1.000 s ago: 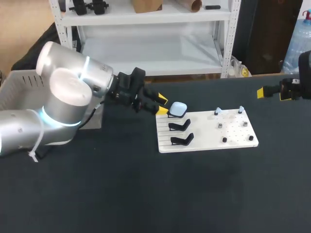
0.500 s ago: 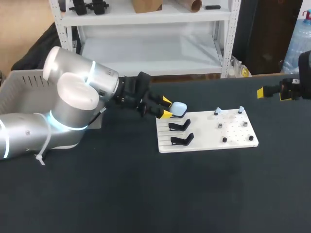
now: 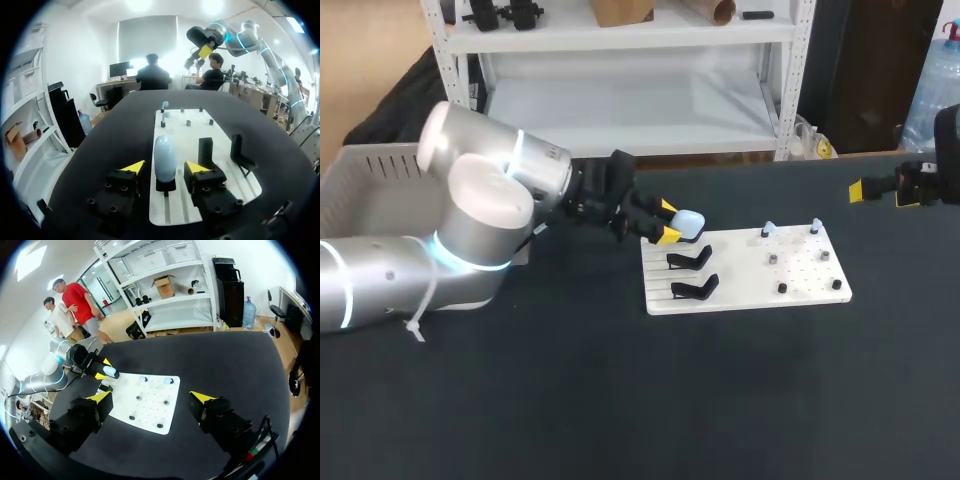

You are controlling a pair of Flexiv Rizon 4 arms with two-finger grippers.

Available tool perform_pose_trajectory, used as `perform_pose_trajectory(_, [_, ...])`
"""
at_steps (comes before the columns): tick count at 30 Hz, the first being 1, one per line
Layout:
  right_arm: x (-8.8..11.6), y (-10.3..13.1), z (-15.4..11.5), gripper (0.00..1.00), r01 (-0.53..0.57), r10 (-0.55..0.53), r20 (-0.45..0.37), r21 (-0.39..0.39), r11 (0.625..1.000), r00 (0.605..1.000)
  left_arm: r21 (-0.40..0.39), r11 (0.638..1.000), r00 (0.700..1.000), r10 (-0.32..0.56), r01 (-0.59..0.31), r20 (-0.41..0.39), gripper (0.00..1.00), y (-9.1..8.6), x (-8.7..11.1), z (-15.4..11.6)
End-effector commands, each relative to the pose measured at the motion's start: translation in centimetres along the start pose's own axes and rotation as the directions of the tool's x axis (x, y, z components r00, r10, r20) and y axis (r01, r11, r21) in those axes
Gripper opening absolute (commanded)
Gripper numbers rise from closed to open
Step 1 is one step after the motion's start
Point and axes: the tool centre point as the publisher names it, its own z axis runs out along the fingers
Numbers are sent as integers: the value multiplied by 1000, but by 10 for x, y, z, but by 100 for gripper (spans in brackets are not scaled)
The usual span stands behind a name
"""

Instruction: Pick up each earbud case from the left stands, insert the matching earbuds, close the lid, and place the case in the box.

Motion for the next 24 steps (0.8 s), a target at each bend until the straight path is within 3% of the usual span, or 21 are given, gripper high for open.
perform_pose_trajectory(1, [0,-1,0,100,1,-1,0,-2,1000,1000,1,1000,1000,-5,5,0,47,7,2,6])
perform_pose_trajectory(16, [0,-1,0,100,1,-1,0,-2,1000,1000,14,1000,1000,-10,10,12,43,5,-2,14])
perform_pose_trajectory(24, [0,-1,0,100,1,-1,0,-2,1000,1000,15,1000,1000,-8,7,8,35,1,-2,17])
